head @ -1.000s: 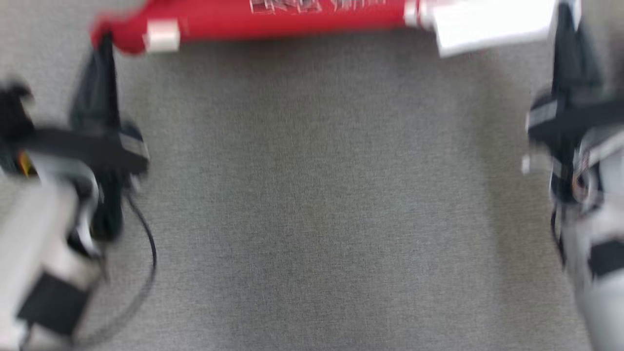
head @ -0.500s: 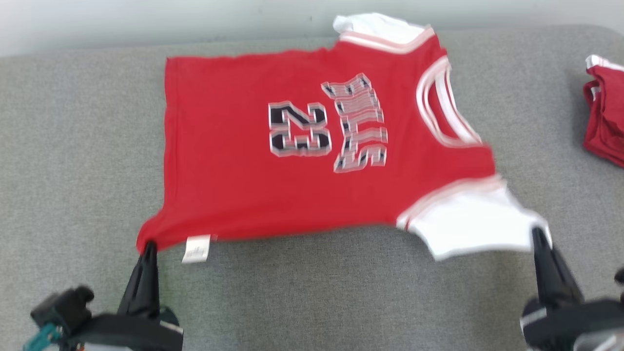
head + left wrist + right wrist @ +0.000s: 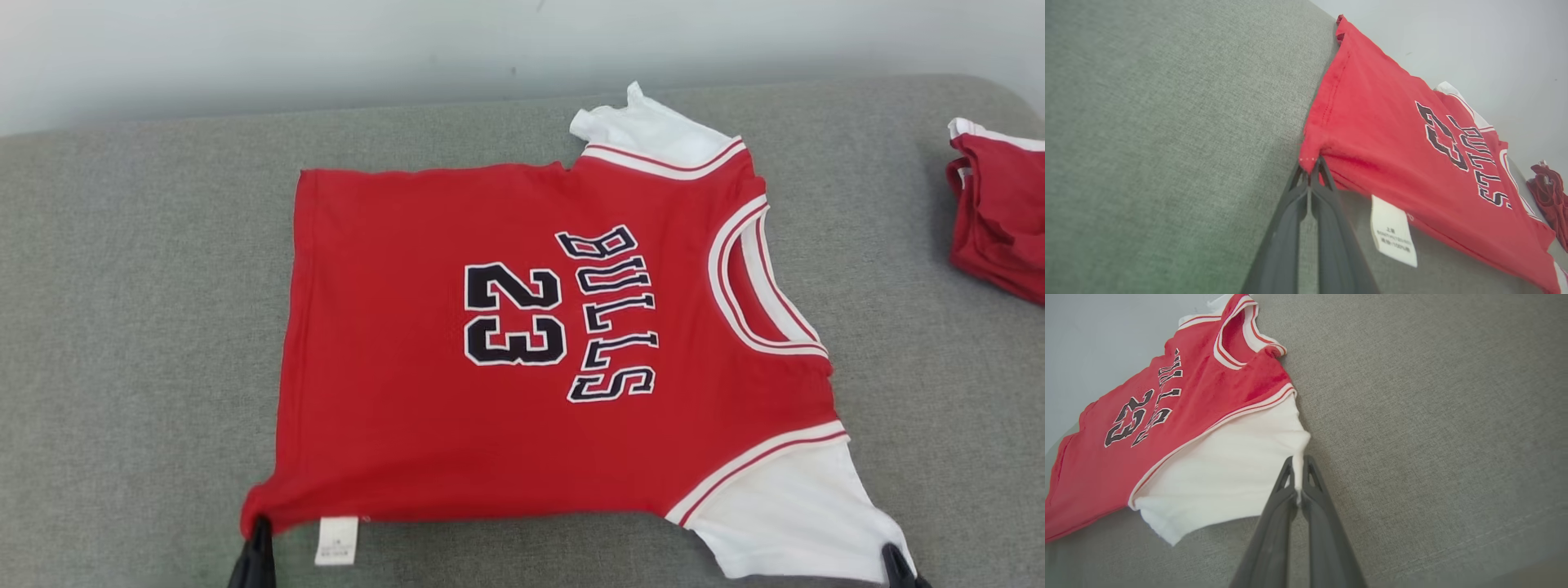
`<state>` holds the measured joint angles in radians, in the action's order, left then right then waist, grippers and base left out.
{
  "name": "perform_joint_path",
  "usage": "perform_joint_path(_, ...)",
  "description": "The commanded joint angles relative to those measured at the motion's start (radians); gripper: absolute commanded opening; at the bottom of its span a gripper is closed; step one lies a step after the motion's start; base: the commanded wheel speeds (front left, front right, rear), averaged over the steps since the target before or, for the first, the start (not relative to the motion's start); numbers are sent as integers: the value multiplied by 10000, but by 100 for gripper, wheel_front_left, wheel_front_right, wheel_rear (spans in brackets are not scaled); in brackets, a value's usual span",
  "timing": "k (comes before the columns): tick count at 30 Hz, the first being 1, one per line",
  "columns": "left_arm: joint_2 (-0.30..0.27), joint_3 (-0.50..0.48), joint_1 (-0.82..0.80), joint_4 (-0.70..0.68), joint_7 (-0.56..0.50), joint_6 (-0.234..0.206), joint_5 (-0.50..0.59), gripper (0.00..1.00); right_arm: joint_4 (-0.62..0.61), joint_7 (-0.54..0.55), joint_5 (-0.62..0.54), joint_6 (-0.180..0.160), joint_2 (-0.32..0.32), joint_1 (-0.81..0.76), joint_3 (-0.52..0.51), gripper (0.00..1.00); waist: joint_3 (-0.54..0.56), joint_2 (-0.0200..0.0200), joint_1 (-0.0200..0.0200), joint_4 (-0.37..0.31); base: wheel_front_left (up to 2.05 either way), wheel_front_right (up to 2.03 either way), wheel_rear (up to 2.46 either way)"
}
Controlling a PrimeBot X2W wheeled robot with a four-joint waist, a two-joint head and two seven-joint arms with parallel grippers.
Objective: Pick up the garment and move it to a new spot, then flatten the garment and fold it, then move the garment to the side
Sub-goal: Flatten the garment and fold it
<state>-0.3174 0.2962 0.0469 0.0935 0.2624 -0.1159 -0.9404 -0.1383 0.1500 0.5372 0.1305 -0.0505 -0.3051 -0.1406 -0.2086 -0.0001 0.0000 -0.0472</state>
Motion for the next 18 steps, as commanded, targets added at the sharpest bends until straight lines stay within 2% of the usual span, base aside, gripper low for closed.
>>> perform_joint_path(1, 83, -34, 298, 60, 31, 22, -61, 0, 25, 41, 115, 2, -6, -233, -37, 0, 85, 1, 0, -27, 0, 0, 0)
perform_joint_path(11, 432, 338, 171, -33, -3, 385, 178, 0, -55, -268, 889, 2, -1, 291, 55, 0, 257, 1, 0, 191, 0, 0, 0)
perform_joint_path(18, 419, 399, -586, 111, -111, 647, 193, 0, 257, 125, 816, 2, -1, 1706, 204, 0, 352, 1, 0, 188, 0, 0, 0)
